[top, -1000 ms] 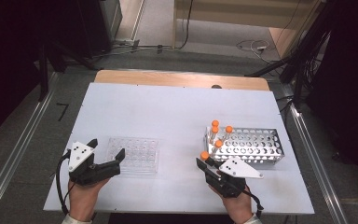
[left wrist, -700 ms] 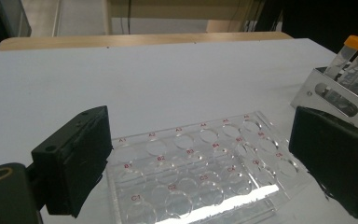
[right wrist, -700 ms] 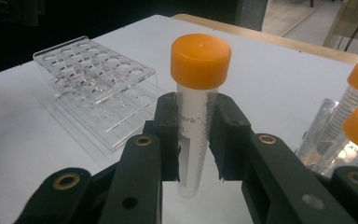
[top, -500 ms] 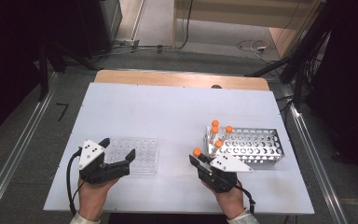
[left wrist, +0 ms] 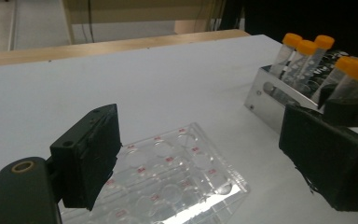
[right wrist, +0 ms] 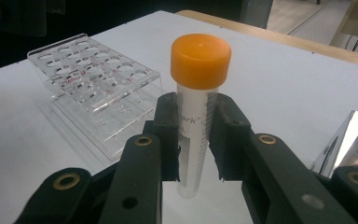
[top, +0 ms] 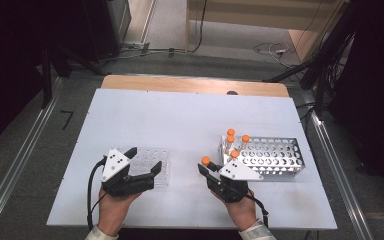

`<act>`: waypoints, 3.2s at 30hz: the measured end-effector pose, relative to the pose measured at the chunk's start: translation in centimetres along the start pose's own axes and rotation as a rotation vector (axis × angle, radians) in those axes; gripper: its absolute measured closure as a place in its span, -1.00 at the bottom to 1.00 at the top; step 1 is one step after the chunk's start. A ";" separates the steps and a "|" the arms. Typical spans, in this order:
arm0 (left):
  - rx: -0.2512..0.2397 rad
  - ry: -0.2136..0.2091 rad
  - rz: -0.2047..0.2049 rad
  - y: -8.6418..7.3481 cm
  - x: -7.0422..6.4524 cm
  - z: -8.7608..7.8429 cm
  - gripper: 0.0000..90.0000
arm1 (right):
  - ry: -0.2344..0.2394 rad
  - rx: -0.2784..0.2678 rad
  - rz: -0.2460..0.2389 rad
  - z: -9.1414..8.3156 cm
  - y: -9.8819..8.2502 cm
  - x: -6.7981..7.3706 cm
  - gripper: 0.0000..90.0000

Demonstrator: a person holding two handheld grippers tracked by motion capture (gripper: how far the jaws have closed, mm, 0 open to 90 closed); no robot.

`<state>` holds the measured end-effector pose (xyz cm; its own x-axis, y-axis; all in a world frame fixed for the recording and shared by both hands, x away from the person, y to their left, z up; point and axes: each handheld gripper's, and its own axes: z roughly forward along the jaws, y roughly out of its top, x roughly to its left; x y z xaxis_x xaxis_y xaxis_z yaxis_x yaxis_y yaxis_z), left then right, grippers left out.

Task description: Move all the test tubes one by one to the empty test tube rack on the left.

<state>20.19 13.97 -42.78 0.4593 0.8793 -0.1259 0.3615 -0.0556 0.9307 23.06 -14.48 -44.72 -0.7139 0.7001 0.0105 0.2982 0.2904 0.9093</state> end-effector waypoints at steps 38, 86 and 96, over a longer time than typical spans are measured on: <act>0.044 -0.276 0.095 1.5 -5.5 5.6 0.53 | 0.022 0.019 -0.049 2.0 0.5 1.4 0.59; -0.107 -0.146 -0.040 4.3 2.1 -0.4 0.56 | 0.035 0.044 0.054 -0.2 -0.9 -0.6 -0.43; -0.126 -0.024 -0.045 3.8 5.3 -4.0 0.56 | 0.028 0.044 0.053 -0.5 -1.0 -0.7 -0.42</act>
<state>20.77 20.34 -38.55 0.4648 0.8680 -0.1749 0.2784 0.0443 0.9595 22.97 -15.56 -45.42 -0.7135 0.6970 0.0708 0.3632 0.2816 0.8881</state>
